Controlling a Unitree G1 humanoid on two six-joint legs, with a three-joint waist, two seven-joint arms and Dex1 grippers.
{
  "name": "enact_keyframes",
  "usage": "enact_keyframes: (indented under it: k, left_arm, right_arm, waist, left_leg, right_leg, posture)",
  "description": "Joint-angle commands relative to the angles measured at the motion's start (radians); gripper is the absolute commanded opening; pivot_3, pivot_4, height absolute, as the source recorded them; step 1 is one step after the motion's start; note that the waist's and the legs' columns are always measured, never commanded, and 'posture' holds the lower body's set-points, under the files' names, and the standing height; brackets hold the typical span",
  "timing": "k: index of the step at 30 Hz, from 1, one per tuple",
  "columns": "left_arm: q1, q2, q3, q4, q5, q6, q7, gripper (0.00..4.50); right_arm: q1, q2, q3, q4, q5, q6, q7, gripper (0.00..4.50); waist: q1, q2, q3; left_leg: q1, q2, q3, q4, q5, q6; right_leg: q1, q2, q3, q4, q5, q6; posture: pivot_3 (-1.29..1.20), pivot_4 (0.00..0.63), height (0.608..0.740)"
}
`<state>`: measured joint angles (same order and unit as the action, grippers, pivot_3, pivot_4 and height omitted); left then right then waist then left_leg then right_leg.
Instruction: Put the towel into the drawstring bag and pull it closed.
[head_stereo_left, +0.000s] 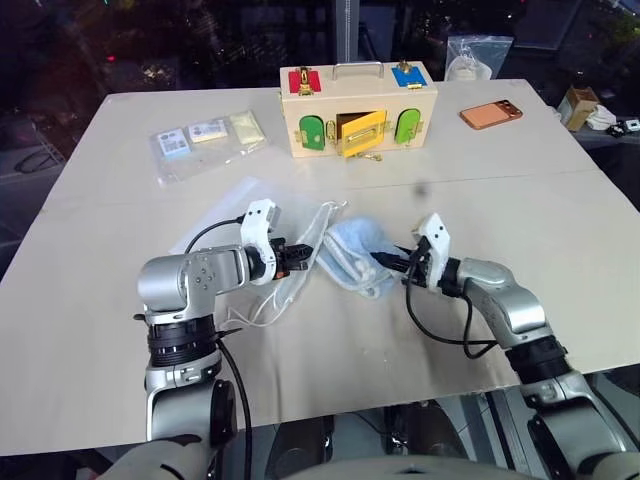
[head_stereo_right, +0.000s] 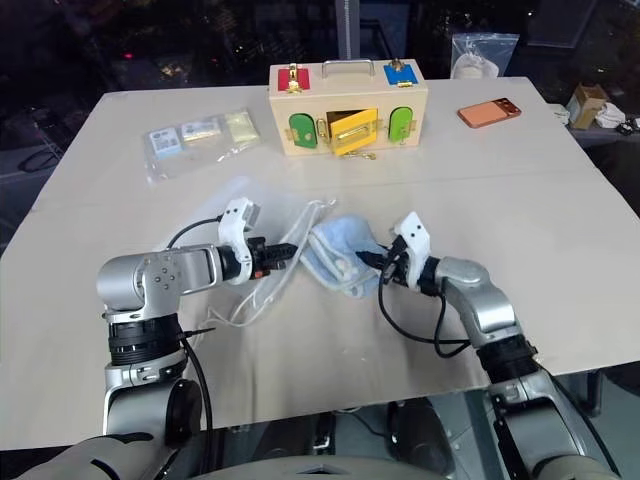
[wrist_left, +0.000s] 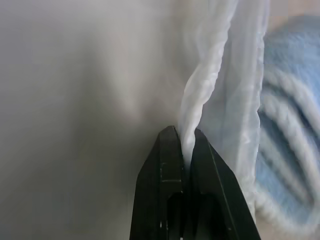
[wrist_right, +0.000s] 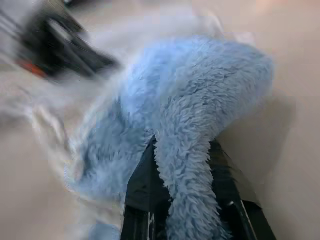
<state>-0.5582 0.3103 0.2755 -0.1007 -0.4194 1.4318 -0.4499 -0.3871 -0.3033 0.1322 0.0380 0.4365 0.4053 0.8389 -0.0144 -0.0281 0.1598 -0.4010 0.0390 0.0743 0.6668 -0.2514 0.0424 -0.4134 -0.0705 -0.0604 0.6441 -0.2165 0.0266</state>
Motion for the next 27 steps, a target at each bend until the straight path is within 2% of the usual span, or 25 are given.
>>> enact_keyframes:
  k: [1, 2, 5, 10, 14, 22, 24, 27]
  left_arm:
    - [-0.019, 0.015, -0.027, -0.011, -0.024, -0.045, -0.012, 0.0]
    - [-0.019, 0.02, -0.035, -0.016, -0.03, -0.052, -0.021, 0.0]
    - [-0.012, 0.049, -0.06, -0.038, -0.057, -0.077, -0.061, 0.0]
    - [0.003, 0.066, -0.071, -0.071, -0.092, -0.126, -0.084, 0.0]
    - [0.009, 0.059, -0.044, -0.105, -0.119, -0.139, -0.072, 0.0]
    - [-0.018, 0.056, 0.079, -0.162, -0.191, -0.119, -0.043, 0.0]
    - [-0.023, 0.066, 0.095, -0.167, -0.2, -0.114, -0.031, 0.0]
    - [-0.027, 0.094, 0.105, -0.168, -0.212, -0.11, -0.027, 0.0]
  right_arm:
    - [0.003, 0.043, -0.089, -0.198, 0.216, 0.063, 0.04, 0.04]
    - [0.002, 0.056, -0.093, -0.218, 0.248, 0.088, 0.037, 0.04]
    - [-0.026, 0.114, -0.047, -0.182, 0.203, 0.068, 0.008, 0.04]
    - [-0.113, 0.226, 0.066, 0.084, 0.043, -0.025, -0.018, 0.04]
    - [-0.163, 0.252, 0.127, 0.3, -0.101, -0.151, -0.014, 0.04]
    - [-0.229, 0.158, 0.299, 0.462, -0.417, -0.382, -0.015, 0.04]
    - [-0.243, 0.124, 0.322, 0.478, -0.485, -0.426, -0.031, 0.04]
    - [-0.243, 0.093, 0.297, 0.454, -0.496, -0.413, -0.042, 0.04]
  waist:
    - [0.001, 0.0, 0.0]
    - [0.001, 0.0, 0.0]
    - [-0.001, 0.0, 0.0]
    - [0.0, 0.001, 0.001]
    - [0.002, 0.001, 0.001]
    - [-0.002, 0.001, 0.001]
    - [-0.001, 0.001, 0.001]
    - [0.001, 0.001, 0.0]
  left_leg:
    - [0.0, 0.0, -0.001, 0.0, 0.0, 0.0]
    - [0.0, 0.0, -0.001, 0.0, -0.001, 0.002]
    - [0.001, 0.001, -0.002, -0.001, -0.002, 0.003]
    - [0.0, 0.0, -0.001, -0.001, -0.002, 0.004]
    - [-0.001, -0.001, -0.001, -0.001, -0.001, 0.001]
    - [-0.002, -0.001, -0.001, 0.0, 0.0, 0.0]
    - [0.0, 0.0, -0.001, -0.001, 0.0, 0.0]
    - [0.001, -0.001, -0.002, -0.001, 0.0, -0.001]
  right_leg:
    - [0.0, 0.0, 0.0, 0.0, 0.0, 0.0]
    - [0.0, 0.0, -0.001, 0.0, 0.0, 0.0]
    - [0.0, -0.001, -0.001, 0.0, 0.0, 0.0]
    - [0.0, 0.0, -0.001, 0.0, 0.0, -0.001]
    - [-0.001, 0.0, -0.001, -0.001, 0.0, -0.001]
    - [-0.001, -0.001, -0.002, -0.002, 0.0, 0.0]
    - [0.0, -0.001, -0.002, -0.001, 0.0, 0.0]
    - [0.001, -0.001, -0.002, -0.001, 0.0, 0.0]
  posture:
    - [0.0, 0.15, 0.74]
    - [0.0, 0.15, 0.74]
    - [0.0, 0.15, 0.74]
    - [0.0, 0.15, 0.74]
    - [0.0, 0.15, 0.74]
    - [0.0, 0.15, 0.74]
    - [0.0, 0.15, 0.74]
    - [0.0, 0.15, 0.74]
